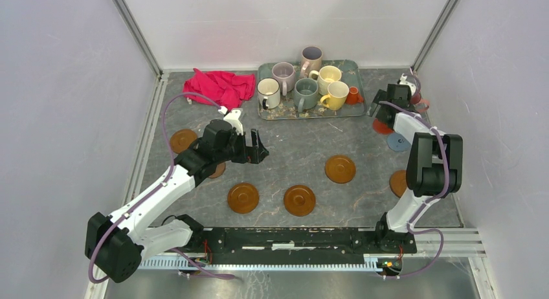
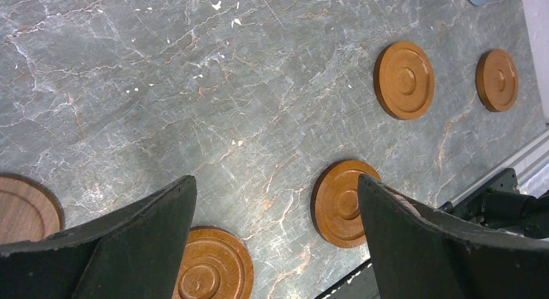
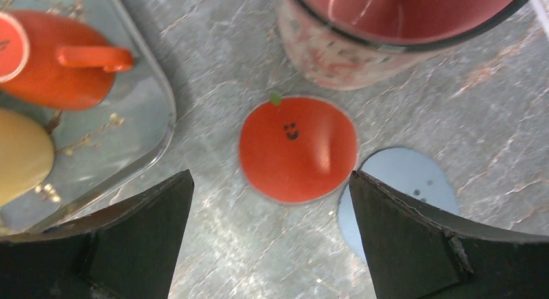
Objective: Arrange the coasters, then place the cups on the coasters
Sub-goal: Move the coaster to the center of the board.
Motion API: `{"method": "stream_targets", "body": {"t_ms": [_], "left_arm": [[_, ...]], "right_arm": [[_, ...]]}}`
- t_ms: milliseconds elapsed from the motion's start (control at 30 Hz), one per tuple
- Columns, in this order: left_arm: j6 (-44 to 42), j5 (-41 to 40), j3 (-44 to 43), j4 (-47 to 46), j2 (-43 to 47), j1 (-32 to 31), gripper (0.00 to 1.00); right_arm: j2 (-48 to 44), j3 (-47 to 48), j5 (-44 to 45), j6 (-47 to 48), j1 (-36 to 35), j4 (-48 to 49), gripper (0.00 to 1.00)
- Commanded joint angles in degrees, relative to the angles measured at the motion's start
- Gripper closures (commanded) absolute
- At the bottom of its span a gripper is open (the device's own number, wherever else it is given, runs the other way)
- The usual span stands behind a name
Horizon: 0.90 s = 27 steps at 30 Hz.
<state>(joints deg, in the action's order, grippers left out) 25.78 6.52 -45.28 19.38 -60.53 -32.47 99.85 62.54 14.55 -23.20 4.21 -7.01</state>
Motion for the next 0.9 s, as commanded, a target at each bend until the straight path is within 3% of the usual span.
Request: {"method": "stream_targets", "body": {"t_ms": [0, 333, 633, 867], "left_arm": [[-2.48, 1.73, -1.22, -1.18, 1.47, 0.38, 0.0], [-2.44, 1.92, -1.05, -1.13, 1.56, 0.39, 0.0], [-2.49, 1.94, -1.0, -1.07, 1.34, 0.39, 0.0], [-2.48, 2.04, -1.04, -1.14, 0.96, 0.39, 0.0]], "right_arm": [[2.78, 4.47, 0.1, 2.44, 1.93, 2.12, 0.02], [8.67, 9.59, 3.52, 9.68, 2.12, 5.42, 0.02], [12.88, 11.53, 1.1, 13.2, 2.56, 10.2, 0.02], [16.39, 16.21, 0.04, 14.53, 2.69, 8.08, 0.02]]}}
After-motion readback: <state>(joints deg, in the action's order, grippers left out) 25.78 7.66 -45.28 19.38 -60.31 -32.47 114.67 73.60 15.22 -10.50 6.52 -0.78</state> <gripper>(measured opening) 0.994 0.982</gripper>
